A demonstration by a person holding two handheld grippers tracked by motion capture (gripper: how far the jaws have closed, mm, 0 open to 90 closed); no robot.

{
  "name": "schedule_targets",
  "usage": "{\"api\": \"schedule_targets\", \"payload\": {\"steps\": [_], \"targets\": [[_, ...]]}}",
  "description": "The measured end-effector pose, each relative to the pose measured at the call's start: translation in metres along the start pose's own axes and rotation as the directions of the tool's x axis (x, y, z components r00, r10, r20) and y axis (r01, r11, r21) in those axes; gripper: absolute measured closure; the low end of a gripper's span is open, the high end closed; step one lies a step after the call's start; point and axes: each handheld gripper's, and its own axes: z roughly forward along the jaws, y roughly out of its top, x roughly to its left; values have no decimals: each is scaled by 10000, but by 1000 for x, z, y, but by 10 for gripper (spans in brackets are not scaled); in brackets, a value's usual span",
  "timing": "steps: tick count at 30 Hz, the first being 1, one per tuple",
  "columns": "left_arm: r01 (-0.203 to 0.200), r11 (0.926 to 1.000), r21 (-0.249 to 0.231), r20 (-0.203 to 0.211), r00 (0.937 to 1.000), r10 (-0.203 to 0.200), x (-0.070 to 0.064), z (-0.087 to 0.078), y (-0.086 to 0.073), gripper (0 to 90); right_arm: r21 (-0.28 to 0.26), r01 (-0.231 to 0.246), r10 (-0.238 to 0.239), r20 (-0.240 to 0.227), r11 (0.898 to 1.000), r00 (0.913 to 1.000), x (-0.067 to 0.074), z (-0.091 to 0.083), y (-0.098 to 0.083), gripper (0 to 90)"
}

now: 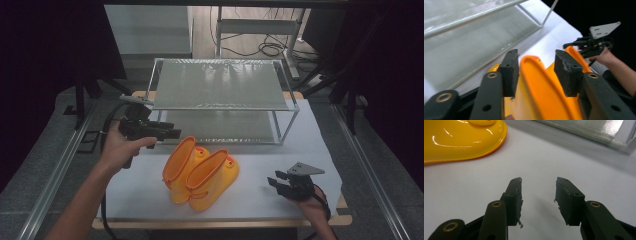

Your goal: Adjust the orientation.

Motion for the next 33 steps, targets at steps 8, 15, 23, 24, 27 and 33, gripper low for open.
{"api": "schedule_targets", "payload": {"steps": [8, 15, 23, 24, 27, 33], "targets": [[405, 9992, 37, -363, 9985, -403, 16, -5, -18, 604, 160, 177, -176, -121, 9997, 9998, 7, 7, 2, 690], [631, 9978, 197, -455, 9970, -621, 27, -1, -30, 597, 100, 284, -278, -563, 9995, 9980, 16, 11, 10, 804], [788, 9965, 274, -582, 9953, -771, 33, 0, -37, 558, 32, 491, -483, -1288, 9988, 9905, 31, 25, 22, 885], [803, 9964, 289, -595, 9951, -784, 33, 0, -37, 558, 32, 491, -483, -1288, 9988, 9905, 31, 25, 22, 885], [864, 9958, 299, -650, 9943, -843, 36, 1, -38, 552, 155, 619, -587, -1567, 9980, 9859, 37, 32, 26, 897], [998, 9943, 371, -728, 9926, -969, 38, 2, -43, 541, 305, 924, -845, -1995, 9953, 9763, 49, 46, 33, 900]]}}
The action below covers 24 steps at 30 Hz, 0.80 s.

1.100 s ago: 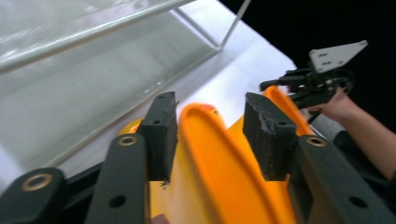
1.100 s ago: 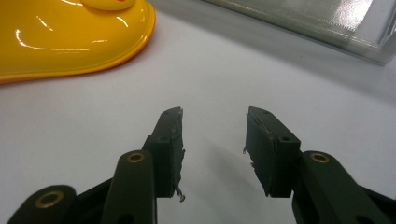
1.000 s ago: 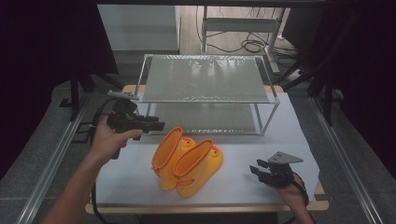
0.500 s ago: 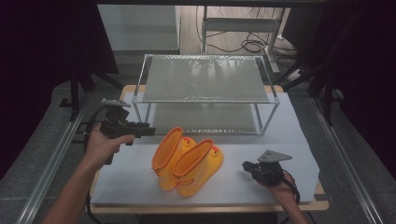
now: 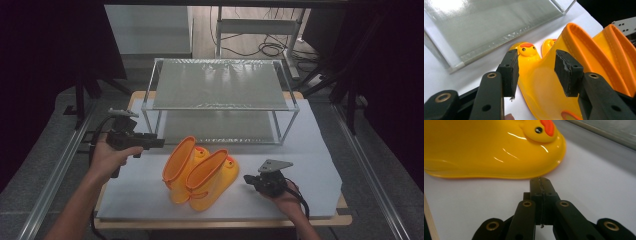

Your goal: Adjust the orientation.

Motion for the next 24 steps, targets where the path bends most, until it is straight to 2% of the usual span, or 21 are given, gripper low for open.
{"api": "schedule_targets", "payload": {"steps": [3, 4, 9, 24], "targets": [[38, 10000, 56, -24, 10000, -37, 1, 1, -3, 538, 166, 38, -33, -308, 9999, 9995, 5, 11, 4, 900], [28, 10000, 65, -29, 10000, -28, 2, 1, -3, 537, 310, 249, -233, -508, 9992, 9984, 10, 18, 7, 900], [137, 9999, 83, -53, 9999, -136, 6, 1, -6, 536, 455, 523, -492, -670, 9976, 9965, 17, 29, 11, 900], [126, 9999, 107, -104, 9999, -125, 6, 4, -9, 526, 550, 476, -439, -658, 9974, 9969, 18, 28, 8, 900]]}}
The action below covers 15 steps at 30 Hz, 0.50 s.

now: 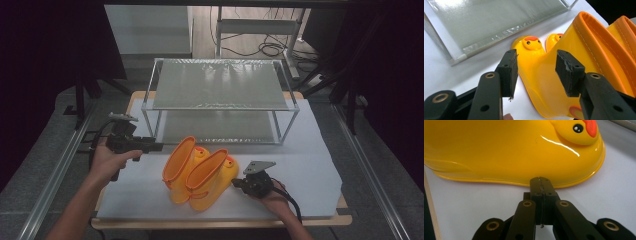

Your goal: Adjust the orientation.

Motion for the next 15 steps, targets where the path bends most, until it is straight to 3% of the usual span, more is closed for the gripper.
{"api": "schedule_targets", "payload": {"steps": [15], "targets": [[-32, 10000, 32, -42, 10000, 33, -1, -1, 2, 527, -47, -28, 28, 126, 10000, 9999, -3, 9, 8, 900]]}}
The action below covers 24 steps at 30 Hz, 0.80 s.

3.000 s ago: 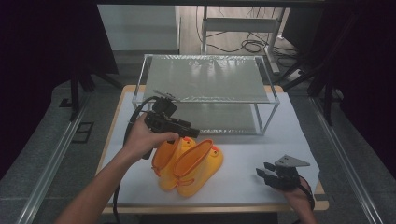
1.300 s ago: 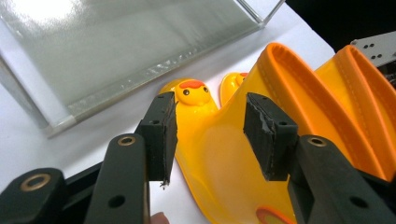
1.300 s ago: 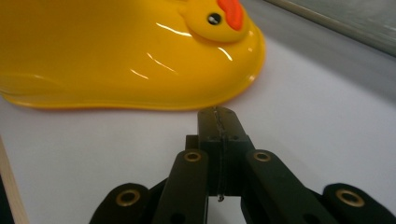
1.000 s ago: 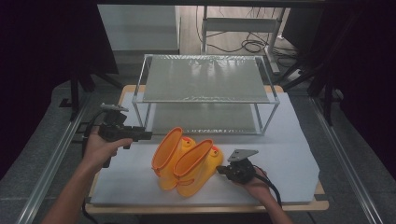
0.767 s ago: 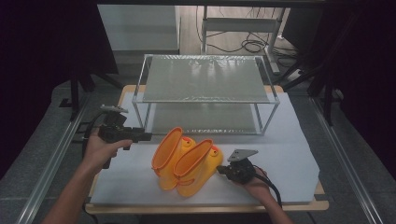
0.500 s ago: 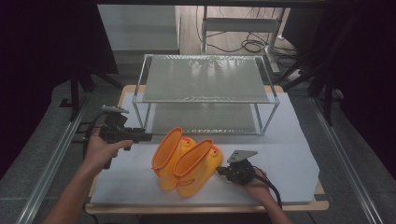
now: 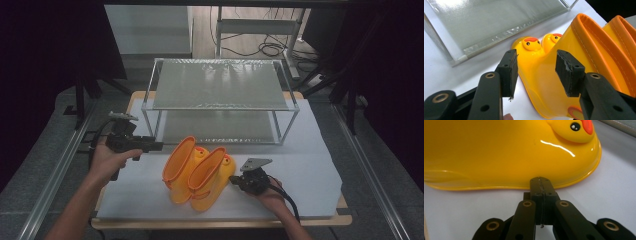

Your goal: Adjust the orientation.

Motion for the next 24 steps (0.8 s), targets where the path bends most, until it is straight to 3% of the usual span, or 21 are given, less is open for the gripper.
{"api": "schedule_targets", "payload": {"steps": [16, 20, 24], "targets": [[-12, 10000, 3, -5, 10000, 12, -1, -2, 0, 526, -107, -71, 72, 83, 9999, 9999, 0, 3, 4, 900], [-11, 10000, -30, -9, 10000, 11, -1, -3, 0, 526, -185, -63, 66, 132, 9998, 9999, 0, -4, -1, 897], [-6, 10000, -15, 6, 10000, 6, -1, -2, 0, 526, -352, -209, 219, 273, 9992, 9994, -6, -20, -11, 830]]}}
